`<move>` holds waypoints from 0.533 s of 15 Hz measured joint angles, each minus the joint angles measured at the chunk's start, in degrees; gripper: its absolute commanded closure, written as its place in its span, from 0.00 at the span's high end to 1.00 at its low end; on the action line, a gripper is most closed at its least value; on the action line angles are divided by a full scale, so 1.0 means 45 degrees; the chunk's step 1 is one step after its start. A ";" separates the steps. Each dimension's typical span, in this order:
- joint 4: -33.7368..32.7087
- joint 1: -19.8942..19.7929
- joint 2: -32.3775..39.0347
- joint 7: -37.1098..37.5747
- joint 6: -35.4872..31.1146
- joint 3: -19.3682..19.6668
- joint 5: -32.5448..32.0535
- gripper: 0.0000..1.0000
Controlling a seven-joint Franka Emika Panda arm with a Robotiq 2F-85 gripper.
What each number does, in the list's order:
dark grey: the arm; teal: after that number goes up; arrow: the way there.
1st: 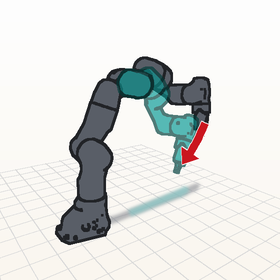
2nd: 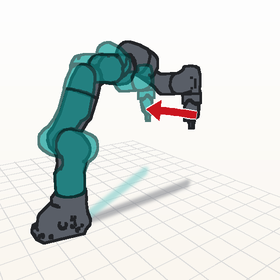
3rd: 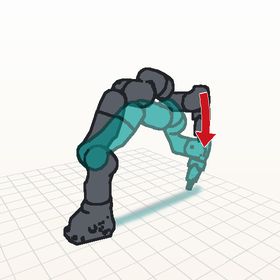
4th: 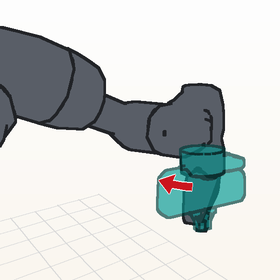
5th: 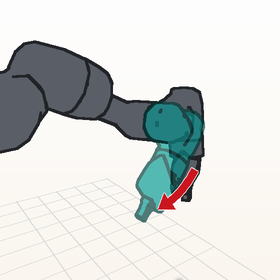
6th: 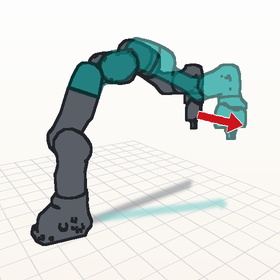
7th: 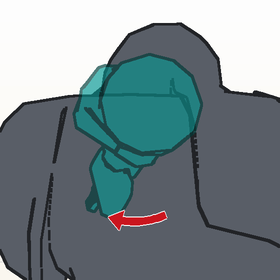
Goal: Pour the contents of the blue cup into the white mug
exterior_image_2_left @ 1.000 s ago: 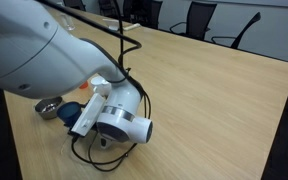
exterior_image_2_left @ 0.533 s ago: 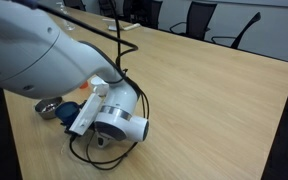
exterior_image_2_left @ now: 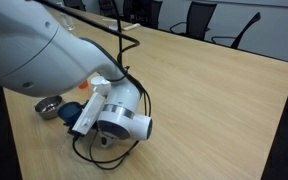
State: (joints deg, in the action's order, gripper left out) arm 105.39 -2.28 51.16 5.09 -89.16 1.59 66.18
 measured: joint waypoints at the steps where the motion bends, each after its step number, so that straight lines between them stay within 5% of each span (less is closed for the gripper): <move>1: 0.0001 0.0026 -0.0083 0.0086 0.0002 0.0013 -0.0159 0.64; 8: 0.0010 0.0373 -0.1530 0.1702 0.1051 0.0000 -0.0850 0.64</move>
State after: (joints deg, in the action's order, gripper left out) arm 105.44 -0.60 44.28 12.75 -84.44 1.59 62.35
